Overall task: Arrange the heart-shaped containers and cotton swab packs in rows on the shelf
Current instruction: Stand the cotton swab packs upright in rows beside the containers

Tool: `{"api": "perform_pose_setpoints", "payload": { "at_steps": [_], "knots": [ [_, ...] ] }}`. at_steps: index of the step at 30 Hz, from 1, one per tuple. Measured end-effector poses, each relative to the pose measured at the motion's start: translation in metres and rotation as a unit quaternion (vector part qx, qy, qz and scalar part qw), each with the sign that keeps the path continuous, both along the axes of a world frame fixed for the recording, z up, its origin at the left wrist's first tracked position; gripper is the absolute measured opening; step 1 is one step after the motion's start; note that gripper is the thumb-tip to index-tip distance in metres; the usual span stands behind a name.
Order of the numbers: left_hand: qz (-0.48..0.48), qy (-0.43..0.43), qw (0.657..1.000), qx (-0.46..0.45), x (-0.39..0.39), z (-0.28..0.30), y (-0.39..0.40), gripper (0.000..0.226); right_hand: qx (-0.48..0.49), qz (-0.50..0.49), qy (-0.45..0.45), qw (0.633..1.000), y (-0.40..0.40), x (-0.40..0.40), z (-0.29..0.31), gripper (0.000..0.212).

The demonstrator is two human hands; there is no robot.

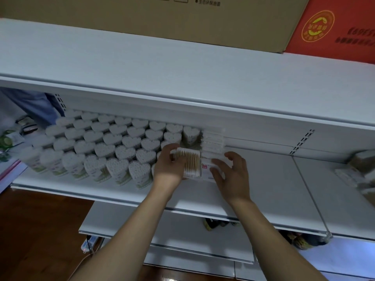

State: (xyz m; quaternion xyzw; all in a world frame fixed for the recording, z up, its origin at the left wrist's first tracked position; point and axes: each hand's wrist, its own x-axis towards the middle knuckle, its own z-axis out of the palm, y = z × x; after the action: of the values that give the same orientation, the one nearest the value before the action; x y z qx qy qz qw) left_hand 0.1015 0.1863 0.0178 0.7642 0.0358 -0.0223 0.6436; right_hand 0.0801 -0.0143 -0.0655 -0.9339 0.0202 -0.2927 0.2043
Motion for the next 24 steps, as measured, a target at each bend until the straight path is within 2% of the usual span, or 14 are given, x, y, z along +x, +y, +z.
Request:
{"api": "perform_pose_setpoints", "payload": {
  "at_steps": [8, 11, 14, 15, 17, 19, 21, 22, 24],
  "knots": [
    [-0.001, -0.002, 1.000, 0.018, 0.001, 0.001, 0.001, 0.033, -0.037, -0.011, -0.009, 0.999, 0.006, -0.001, 0.001, 0.040],
    [-0.009, -0.008, 1.000, 0.021, 0.002, 0.003, -0.004, 0.031, -0.005, 0.041, -0.027, 0.999, 0.003, -0.012, 0.015, 0.047],
    [-0.013, 0.058, 0.997, -0.056, 0.003, 0.006, -0.013, 0.030, 0.027, 0.138, -0.026, 0.990, 0.004, -0.030, 0.037, 0.064],
    [-0.021, 0.093, 0.992, -0.084, 0.002, 0.009, -0.017, 0.028, 0.014, 0.160, -0.038, 0.986, 0.006, -0.033, 0.044, 0.063],
    [-0.050, 0.147, 0.983, -0.096, 0.002, 0.014, -0.025, 0.025, -0.002, 0.189, -0.077, 0.979, 0.010, -0.034, 0.050, 0.046],
    [-0.066, 0.178, 0.977, -0.093, -0.002, 0.021, -0.029, 0.033, 0.057, 0.169, -0.087, 0.980, 0.014, -0.035, 0.060, 0.024],
    [-0.069, 0.192, 0.977, -0.063, -0.005, 0.025, -0.029, 0.048, 0.211, 0.095, -0.017, 0.973, 0.012, -0.040, 0.074, 0.012],
    [-0.075, 0.185, 0.979, -0.037, -0.006, 0.025, -0.029, 0.054, 0.285, 0.062, 0.020, 0.956, 0.009, -0.042, 0.076, 0.012],
    [-0.102, 0.160, 0.982, -0.015, -0.010, 0.023, -0.031, 0.056, 0.373, 0.041, 0.044, 0.926, 0.000, -0.040, 0.075, 0.017]
  ]
}}
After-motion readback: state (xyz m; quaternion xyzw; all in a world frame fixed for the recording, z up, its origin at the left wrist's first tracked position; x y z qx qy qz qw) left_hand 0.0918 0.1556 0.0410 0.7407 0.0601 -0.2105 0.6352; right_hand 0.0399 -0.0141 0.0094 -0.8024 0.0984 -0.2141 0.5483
